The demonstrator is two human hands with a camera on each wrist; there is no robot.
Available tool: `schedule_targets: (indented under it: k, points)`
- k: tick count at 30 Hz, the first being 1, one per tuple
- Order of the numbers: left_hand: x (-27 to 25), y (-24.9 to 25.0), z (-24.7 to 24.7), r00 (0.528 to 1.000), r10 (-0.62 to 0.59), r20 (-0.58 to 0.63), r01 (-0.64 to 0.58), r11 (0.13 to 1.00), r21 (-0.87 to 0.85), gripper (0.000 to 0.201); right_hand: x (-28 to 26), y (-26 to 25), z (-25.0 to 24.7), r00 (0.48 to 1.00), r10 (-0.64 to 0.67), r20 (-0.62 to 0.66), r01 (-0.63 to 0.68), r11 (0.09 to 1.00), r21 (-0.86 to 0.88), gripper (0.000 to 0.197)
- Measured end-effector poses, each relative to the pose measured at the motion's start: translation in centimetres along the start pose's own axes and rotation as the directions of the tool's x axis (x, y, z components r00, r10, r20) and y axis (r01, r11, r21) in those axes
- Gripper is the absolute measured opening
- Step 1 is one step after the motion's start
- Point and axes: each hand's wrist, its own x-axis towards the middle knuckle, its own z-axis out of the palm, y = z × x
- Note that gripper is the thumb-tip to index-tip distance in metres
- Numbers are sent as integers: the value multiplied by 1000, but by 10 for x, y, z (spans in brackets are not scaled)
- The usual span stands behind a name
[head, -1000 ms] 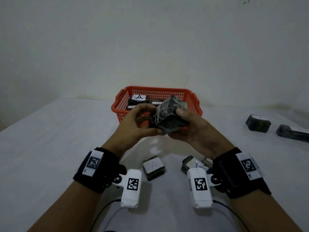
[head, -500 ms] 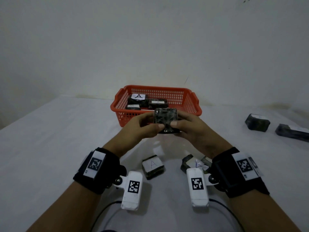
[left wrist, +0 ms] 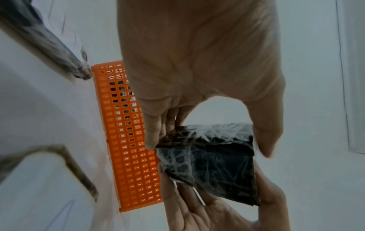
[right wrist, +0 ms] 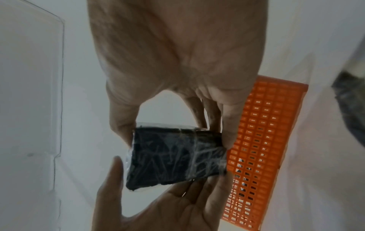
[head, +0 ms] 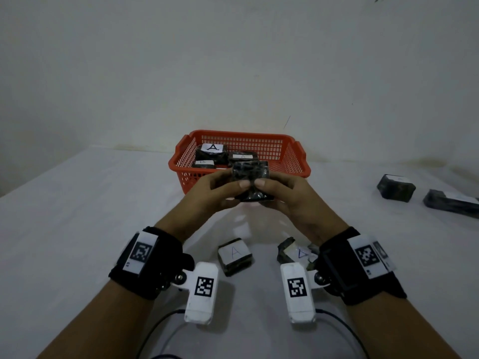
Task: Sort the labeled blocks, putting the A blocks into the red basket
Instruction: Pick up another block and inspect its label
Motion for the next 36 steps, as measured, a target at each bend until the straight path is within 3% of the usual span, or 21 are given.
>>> schedule_targets:
  k: [2,6,10,13,16,20,22,25,28,32,36]
  points:
    - [-1,1,0,1000,-3,20,3,1000,1,41,1,1,1,999,-27,-27,27,1000,7,45]
    - [-2,0,-4,999,34,-16,-34,999,7,56,1,0,1,999,-34,41,34,999,9,48]
    - [-1,-2,-8,999,5,37,-5,1000,6,70,0,-3,0,998,-60,29,59,998,31,56]
    - [1,-4,-11,999,36,-26,-36,999,26,83,-2,-6,3,997,-68,26,67,998,15,62]
    - [2,-6,-14,991,99,-92,-90,991,99,102,-5,-14,3,998,-4,62,3,1000,4,55]
    - [3,-12,-11,988,153,3,-151,967,207,116,-5,-14,1,994,108,4,-108,994,-8,37]
    - [3,-10,-8,989,149,13,-149,977,151,110,-5,-12,0,994,105,-31,-106,994,-23,34]
    - [2,-3,-4,985,137,-107,-132,990,54,74,-5,-10,0,997,65,-32,-66,997,-37,43]
    - [2,0,-1,971,155,-180,-143,986,81,52,-5,-11,1,998,51,-39,-52,998,-46,53]
    - [2,-2,-5,959,196,-206,-188,980,58,62,-6,-14,2,994,98,-42,-100,994,-51,55]
    - [0,-2,-5,970,222,-100,-211,971,111,67,-9,-18,4,986,159,-47,-158,987,26,41]
